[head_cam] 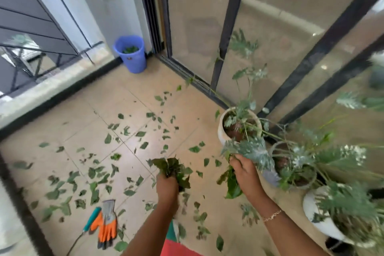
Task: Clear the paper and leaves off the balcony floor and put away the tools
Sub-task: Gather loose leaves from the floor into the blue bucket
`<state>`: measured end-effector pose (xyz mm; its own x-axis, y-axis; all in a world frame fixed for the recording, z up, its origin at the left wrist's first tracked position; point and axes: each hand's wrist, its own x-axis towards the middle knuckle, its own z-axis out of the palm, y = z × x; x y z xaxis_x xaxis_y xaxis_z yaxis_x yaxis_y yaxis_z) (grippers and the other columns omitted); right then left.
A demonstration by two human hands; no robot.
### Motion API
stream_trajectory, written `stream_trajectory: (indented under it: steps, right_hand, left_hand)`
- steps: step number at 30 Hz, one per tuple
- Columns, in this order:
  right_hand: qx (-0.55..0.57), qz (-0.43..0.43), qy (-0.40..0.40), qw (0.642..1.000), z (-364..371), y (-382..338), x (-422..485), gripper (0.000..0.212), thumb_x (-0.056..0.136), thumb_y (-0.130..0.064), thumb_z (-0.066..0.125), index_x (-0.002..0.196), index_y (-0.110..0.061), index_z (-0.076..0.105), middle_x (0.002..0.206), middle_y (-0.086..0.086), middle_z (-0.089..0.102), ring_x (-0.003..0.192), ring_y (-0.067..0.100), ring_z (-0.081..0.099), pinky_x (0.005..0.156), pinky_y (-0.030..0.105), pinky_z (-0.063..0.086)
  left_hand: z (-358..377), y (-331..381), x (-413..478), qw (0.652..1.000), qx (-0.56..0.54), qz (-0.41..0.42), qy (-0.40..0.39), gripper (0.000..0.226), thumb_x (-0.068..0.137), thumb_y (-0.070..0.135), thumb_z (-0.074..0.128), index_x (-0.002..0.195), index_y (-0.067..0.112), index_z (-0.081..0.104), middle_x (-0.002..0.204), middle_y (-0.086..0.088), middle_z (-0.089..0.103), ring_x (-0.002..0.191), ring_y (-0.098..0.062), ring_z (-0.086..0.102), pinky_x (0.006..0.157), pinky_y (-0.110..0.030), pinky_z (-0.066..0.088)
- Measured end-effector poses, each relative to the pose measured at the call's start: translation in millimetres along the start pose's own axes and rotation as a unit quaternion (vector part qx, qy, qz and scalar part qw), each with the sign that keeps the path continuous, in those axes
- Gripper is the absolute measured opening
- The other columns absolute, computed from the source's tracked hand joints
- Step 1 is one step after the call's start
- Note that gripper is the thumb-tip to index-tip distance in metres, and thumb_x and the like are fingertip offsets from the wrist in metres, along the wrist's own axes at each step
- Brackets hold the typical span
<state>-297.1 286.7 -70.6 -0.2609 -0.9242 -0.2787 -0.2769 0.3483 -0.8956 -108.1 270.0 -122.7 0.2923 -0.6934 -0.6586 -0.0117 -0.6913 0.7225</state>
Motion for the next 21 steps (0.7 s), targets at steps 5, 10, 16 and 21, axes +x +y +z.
stream_trajectory:
  steps: [5, 10, 16, 21]
  right_hand:
    - [0.002, -0.007, 0.01, 1.0, 34, -79, 65, 0.035, 0.081, -0.027, 0.045, 0.07, 0.007, 0.048, 0.064, 0.013, 0.037, 0.06, 0.019, 0.036, 0.052, 0.023, 0.027]
    - [-0.004, -0.014, -0.016, 1.0, 90, -139, 152, 0.033, 0.094, -0.005, 0.045, 0.062, -0.011, 0.042, 0.059, 0.005, 0.03, 0.053, 0.009, 0.029, 0.053, 0.025, 0.025]
    - [0.007, -0.026, -0.038, 0.999, 147, -200, 234, 0.035, 0.094, -0.003, 0.044, 0.062, -0.015, 0.034, 0.058, 0.002, 0.027, 0.053, 0.011, 0.027, 0.049, 0.024, 0.021]
    - [0.0, -0.049, -0.068, 0.996, 181, -243, 319, 0.036, 0.093, -0.001, 0.043, 0.062, -0.016, 0.033, 0.059, 0.004, 0.027, 0.058, 0.015, 0.028, 0.05, 0.025, 0.022]
  left_hand:
    - [-31, 96, 40, 1.0, -0.022, -0.001, -0.018, 0.021, 0.088, -0.007, 0.035, 0.097, -0.001, 0.052, 0.065, -0.01, 0.049, 0.051, -0.019, 0.045, 0.049, -0.027, 0.04]
    - [-61, 192, 114, 1.0, -0.016, 0.024, -0.005, 0.022, 0.088, -0.009, 0.031, 0.087, 0.004, 0.049, 0.062, -0.009, 0.048, 0.048, -0.019, 0.045, 0.042, -0.024, 0.036]
    - [-86, 278, 181, 0.998, -0.041, 0.044, 0.024, 0.025, 0.089, -0.012, 0.03, 0.094, 0.001, 0.052, 0.06, -0.008, 0.048, 0.048, -0.02, 0.045, 0.038, -0.022, 0.036]
    - [-90, 333, 239, 0.997, -0.059, 0.033, 0.034, 0.025, 0.087, -0.012, 0.031, 0.095, 0.0, 0.052, 0.062, -0.009, 0.047, 0.05, -0.02, 0.045, 0.04, -0.023, 0.038]
